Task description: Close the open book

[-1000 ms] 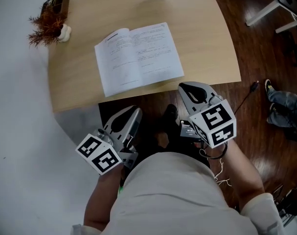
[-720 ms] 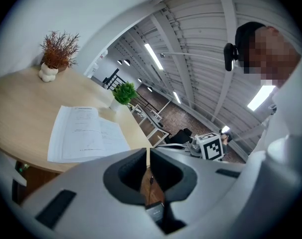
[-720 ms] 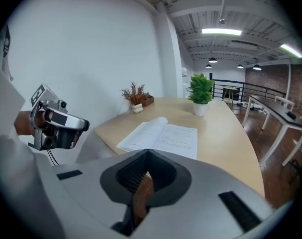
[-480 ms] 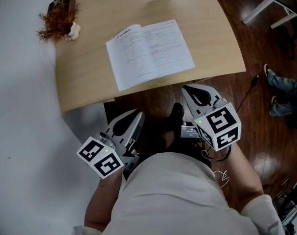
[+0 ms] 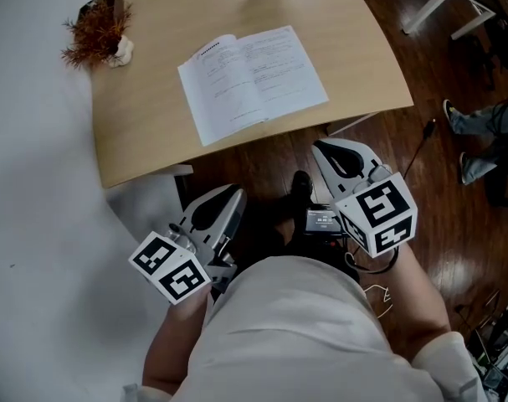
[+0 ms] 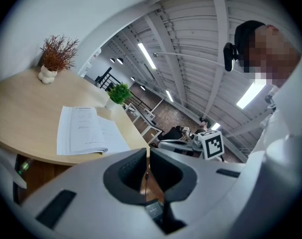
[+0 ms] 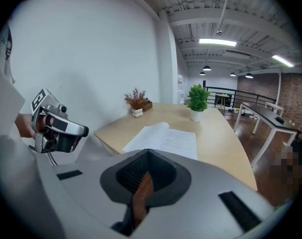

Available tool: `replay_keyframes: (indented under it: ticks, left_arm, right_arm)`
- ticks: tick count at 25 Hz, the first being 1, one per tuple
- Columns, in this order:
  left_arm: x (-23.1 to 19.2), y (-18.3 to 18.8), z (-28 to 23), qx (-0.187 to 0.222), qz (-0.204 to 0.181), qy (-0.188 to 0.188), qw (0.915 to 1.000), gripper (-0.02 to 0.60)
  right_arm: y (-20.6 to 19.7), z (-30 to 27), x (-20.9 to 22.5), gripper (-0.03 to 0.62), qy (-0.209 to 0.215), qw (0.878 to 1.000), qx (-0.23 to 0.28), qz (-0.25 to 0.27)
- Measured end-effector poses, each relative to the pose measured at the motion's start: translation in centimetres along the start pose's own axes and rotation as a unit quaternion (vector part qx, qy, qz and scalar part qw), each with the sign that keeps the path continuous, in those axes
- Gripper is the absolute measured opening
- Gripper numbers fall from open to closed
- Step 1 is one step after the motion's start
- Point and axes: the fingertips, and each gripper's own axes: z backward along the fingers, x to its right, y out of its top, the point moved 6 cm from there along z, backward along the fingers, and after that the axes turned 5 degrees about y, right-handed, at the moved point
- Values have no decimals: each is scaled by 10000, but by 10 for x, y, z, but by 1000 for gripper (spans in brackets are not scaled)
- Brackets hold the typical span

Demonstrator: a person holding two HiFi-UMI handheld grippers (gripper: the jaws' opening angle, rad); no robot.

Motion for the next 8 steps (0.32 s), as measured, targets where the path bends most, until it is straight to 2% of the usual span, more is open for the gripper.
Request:
replay_keyframes:
  ticks: [8]
  left_arm:
    - [6, -11, 7, -49, 20, -90, 9999, -2]
  right_arm:
    - [-9, 14, -9, 2, -96, 9999, -75, 36]
